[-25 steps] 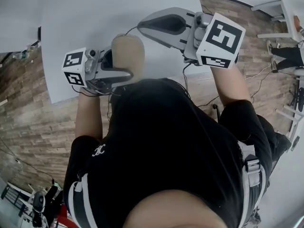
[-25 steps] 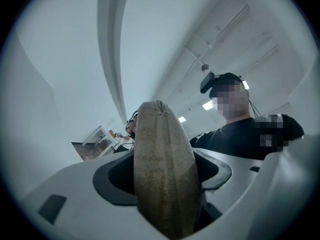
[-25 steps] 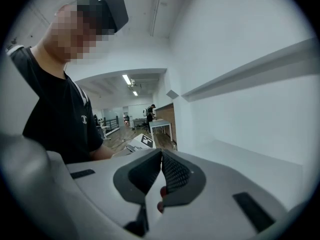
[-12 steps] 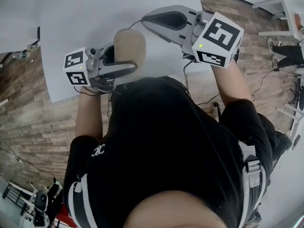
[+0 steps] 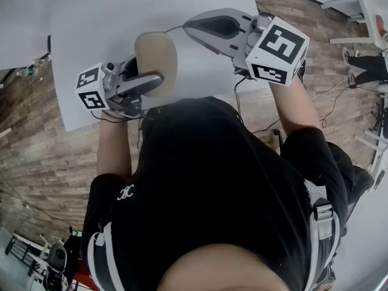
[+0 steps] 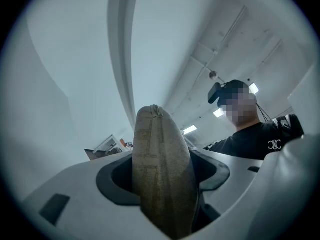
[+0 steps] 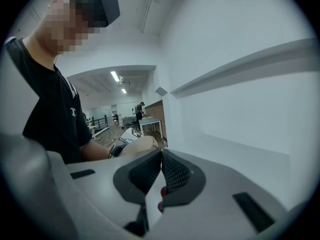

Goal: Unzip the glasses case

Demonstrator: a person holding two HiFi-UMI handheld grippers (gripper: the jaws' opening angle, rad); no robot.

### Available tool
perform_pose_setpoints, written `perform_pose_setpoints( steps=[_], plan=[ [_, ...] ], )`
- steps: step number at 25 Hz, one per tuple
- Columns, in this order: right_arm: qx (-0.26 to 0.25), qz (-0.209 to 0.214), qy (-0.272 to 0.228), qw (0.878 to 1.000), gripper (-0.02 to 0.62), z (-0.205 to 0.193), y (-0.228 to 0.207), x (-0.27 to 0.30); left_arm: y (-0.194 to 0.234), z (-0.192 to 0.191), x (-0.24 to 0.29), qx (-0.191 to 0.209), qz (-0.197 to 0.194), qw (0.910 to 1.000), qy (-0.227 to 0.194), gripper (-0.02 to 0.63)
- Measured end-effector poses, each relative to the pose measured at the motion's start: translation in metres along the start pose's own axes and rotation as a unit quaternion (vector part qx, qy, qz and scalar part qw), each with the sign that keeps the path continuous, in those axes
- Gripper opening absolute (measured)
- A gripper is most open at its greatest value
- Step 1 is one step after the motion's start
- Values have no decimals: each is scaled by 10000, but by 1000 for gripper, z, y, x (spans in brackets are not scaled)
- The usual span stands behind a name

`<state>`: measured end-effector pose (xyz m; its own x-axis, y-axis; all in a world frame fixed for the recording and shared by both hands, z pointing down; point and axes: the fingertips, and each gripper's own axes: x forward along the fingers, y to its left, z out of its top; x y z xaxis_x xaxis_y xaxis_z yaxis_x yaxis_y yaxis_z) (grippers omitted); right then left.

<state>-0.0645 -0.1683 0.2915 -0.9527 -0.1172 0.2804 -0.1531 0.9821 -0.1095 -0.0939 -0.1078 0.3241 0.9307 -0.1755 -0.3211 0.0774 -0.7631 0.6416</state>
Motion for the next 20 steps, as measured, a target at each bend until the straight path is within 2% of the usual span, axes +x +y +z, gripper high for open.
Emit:
perform_pose_setpoints(
  steps=[6, 14, 20],
  plan=[
    [275, 12, -20, 9996, 20, -16, 2, 1, 5, 7, -4, 36, 287, 9993, -219, 296],
    [26, 20, 222, 9997, 18, -33, 20, 14, 10, 11, -10, -132, 465, 9971, -588, 296],
    [-17, 112, 409, 9991, 18, -44, 35, 19, 15, 28, -23, -325, 433, 9905, -1266, 296]
  ],
)
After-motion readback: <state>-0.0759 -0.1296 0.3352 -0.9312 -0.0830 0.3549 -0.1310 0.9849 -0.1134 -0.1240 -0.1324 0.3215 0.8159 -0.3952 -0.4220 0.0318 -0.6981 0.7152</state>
